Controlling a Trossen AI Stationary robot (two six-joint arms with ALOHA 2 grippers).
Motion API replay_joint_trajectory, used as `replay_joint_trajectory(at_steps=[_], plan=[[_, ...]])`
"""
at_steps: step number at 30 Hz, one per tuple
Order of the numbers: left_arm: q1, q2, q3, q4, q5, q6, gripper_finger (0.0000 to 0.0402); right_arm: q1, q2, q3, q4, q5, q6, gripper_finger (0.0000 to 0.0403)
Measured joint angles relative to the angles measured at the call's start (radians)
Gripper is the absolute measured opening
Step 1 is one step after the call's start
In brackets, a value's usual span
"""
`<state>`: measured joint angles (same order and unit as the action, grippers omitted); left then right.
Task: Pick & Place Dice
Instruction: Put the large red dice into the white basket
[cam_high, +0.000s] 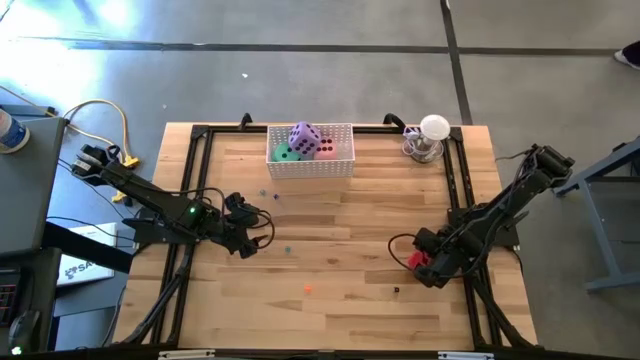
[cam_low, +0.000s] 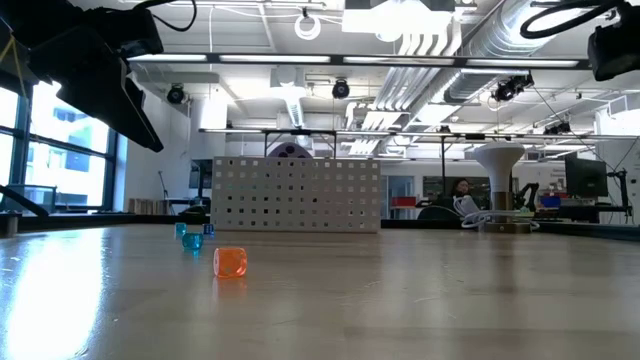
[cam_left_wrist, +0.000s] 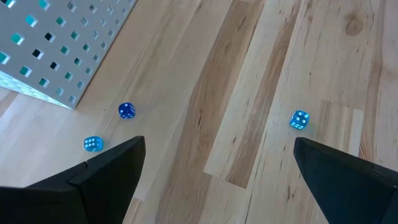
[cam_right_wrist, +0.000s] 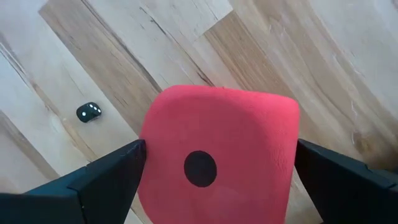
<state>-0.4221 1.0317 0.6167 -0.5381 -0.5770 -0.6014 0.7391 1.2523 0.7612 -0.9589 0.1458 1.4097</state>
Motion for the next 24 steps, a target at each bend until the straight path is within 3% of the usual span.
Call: replay_joint_trajectory(at_steps=[6,13,24], plan=[[0.000,0.000,0.000,0.000,0.000,0.000,0.0400,0.000,0.007,-0.032,0.043,0.014,0.007,0.0394],[0.000,0.000,0.000,0.000,0.000,0.000,0.0400,0.000,0.013,-0.039,0.070,0.095,0.138,0.0394],[0.000,0.000,0.000,0.000,0.000,0.000,0.0400,0.000,0.016,-0.042,0.092,0.189,0.200,0.0394]])
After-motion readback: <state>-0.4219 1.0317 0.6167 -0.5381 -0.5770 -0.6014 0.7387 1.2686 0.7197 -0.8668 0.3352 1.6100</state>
